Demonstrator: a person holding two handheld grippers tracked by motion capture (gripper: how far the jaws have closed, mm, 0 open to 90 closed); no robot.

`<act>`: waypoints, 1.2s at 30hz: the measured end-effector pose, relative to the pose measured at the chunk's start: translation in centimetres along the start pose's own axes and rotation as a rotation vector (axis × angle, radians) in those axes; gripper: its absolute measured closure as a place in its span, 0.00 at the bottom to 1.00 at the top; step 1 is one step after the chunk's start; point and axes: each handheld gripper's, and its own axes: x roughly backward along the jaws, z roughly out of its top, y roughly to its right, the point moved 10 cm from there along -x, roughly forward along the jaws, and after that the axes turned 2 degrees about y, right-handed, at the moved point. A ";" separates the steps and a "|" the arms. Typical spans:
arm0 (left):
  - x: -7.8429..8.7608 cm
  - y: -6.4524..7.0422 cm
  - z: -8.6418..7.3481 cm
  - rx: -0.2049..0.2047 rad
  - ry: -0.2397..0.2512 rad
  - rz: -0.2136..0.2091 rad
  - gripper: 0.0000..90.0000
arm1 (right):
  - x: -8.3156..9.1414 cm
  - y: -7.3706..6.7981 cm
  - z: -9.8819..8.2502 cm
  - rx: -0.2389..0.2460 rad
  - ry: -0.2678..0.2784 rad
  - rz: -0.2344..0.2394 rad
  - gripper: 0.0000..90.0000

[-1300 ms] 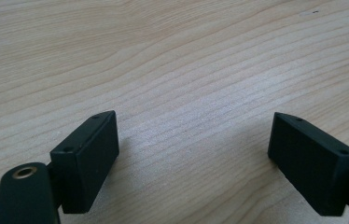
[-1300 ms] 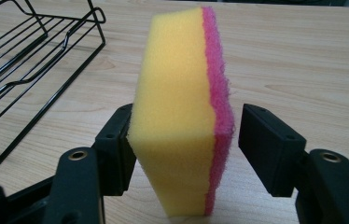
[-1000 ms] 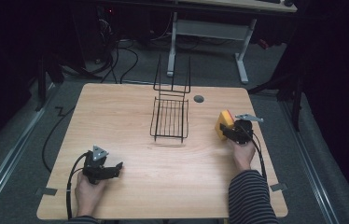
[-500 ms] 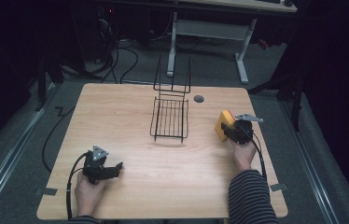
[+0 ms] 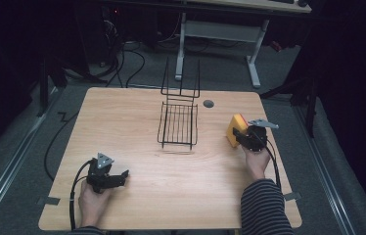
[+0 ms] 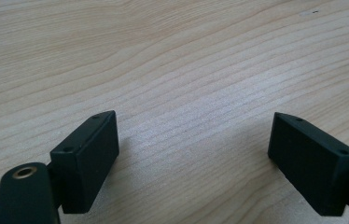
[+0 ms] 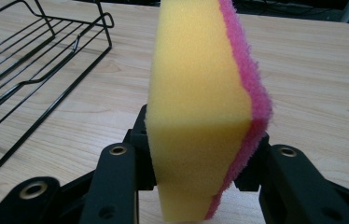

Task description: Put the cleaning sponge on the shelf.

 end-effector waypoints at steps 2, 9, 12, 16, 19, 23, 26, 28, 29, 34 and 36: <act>0.0 0.0 0.0 0.000 0.000 0.000 0.19 | 0.2 -0.1 0.1 -0.002 0.004 0.006 0.68; 0.0 0.0 0.0 0.000 0.000 0.000 0.19 | 1.0 -0.6 0.6 0.008 0.021 0.031 0.68; 0.0 0.0 0.0 0.000 0.000 0.000 0.19 | 1.2 -0.8 0.7 0.001 0.020 0.040 0.68; 0.0 0.0 0.0 0.000 0.000 0.000 0.19 | 1.5 -1.1 0.8 0.008 0.019 0.052 0.68; 0.0 0.0 0.0 0.000 0.000 0.000 0.19 | 1.8 -1.4 0.9 0.005 0.025 0.059 0.68; 0.0 0.0 0.0 0.000 0.000 0.000 0.19 | 2.4 -2.0 1.3 0.013 0.049 0.084 0.68; 0.0 0.0 0.0 0.000 0.000 0.000 0.19 | 2.5 -2.3 1.5 0.021 0.058 0.091 0.68; 0.0 0.0 0.0 0.000 0.000 0.000 0.19 | 2.8 -2.6 1.5 0.027 0.058 0.099 0.68; 0.0 0.0 0.0 0.000 0.000 0.000 0.19 | 2.8 -2.6 1.5 0.027 0.058 0.099 0.68; 0.0 0.0 0.0 0.000 0.000 0.000 0.19 | 3.0 -3.0 1.6 0.032 0.058 0.110 0.68; 0.0 0.0 0.0 0.000 0.000 0.000 0.19 | 3.2 -3.1 1.6 0.029 0.061 0.114 0.68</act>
